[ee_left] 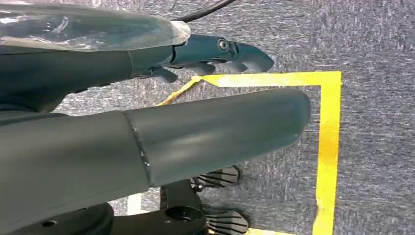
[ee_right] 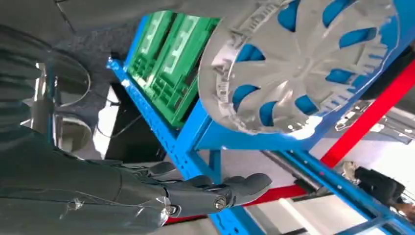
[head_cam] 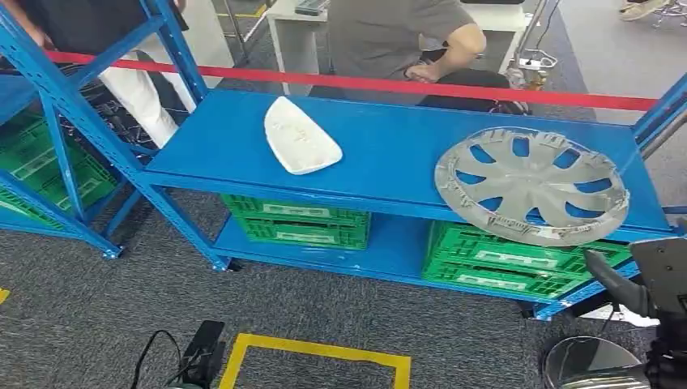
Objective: Take the parts from the cabinet and place them on the table.
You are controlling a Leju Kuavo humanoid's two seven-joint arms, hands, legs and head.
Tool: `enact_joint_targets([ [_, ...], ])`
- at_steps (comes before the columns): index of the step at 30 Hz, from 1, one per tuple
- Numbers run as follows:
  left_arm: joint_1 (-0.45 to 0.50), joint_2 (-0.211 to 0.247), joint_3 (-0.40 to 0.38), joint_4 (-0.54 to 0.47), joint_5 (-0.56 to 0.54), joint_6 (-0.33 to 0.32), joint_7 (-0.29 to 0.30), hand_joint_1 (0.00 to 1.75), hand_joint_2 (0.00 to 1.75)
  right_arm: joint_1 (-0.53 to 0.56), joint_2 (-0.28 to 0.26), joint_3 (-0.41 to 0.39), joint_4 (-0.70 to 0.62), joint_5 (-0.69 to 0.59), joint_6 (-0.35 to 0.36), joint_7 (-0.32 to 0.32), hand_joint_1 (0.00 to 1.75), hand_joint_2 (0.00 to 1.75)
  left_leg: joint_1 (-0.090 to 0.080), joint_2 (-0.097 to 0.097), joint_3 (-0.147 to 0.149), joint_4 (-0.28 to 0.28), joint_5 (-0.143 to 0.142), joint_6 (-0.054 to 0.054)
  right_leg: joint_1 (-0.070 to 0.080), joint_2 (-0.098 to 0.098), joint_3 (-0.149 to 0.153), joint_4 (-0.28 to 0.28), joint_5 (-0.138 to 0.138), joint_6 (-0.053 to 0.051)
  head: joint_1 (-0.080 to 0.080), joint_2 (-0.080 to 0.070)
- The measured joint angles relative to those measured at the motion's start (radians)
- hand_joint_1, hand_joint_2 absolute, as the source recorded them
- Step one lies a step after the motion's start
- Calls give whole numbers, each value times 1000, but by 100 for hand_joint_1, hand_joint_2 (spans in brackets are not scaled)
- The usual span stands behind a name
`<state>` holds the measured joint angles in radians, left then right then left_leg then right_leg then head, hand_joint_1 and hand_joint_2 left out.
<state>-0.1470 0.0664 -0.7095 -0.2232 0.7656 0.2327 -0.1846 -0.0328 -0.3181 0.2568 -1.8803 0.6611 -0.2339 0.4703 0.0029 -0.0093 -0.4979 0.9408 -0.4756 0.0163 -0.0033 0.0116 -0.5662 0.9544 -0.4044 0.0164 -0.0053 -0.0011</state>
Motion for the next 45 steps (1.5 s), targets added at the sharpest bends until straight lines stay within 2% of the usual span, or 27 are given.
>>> enact_joint_targets([
  [7,0,0,0,0,6,0,0,0,0,-9,-50,-22,-2,32,86,69,0,175,0,0,-1,0,0,0,0,0,0,0,1,1,0,0],
  [20,-3,0,0,0,2,-9,2,0,0,-66,-140,-45,24,-108,188,77,0,175,0,0,0,0,0,0,0,0,1,0,1,1,0,0],
  [26,-6,0,0,0,2,-11,5,0,0,-108,-174,-35,61,-194,254,68,0,175,0,0,-1,0,0,0,-1,0,1,0,1,1,0,0],
  [36,-7,0,0,0,2,-13,6,0,0,-164,-202,-13,130,-217,281,61,0,175,0,0,-2,0,1,1,-1,-1,1,0,1,1,0,0],
  [45,-19,0,-18,0,-1,-13,10,0,0,-308,-211,60,360,-266,333,-18,0,175,0,0,-2,0,2,3,-2,-2,1,0,2,2,0,0],
])
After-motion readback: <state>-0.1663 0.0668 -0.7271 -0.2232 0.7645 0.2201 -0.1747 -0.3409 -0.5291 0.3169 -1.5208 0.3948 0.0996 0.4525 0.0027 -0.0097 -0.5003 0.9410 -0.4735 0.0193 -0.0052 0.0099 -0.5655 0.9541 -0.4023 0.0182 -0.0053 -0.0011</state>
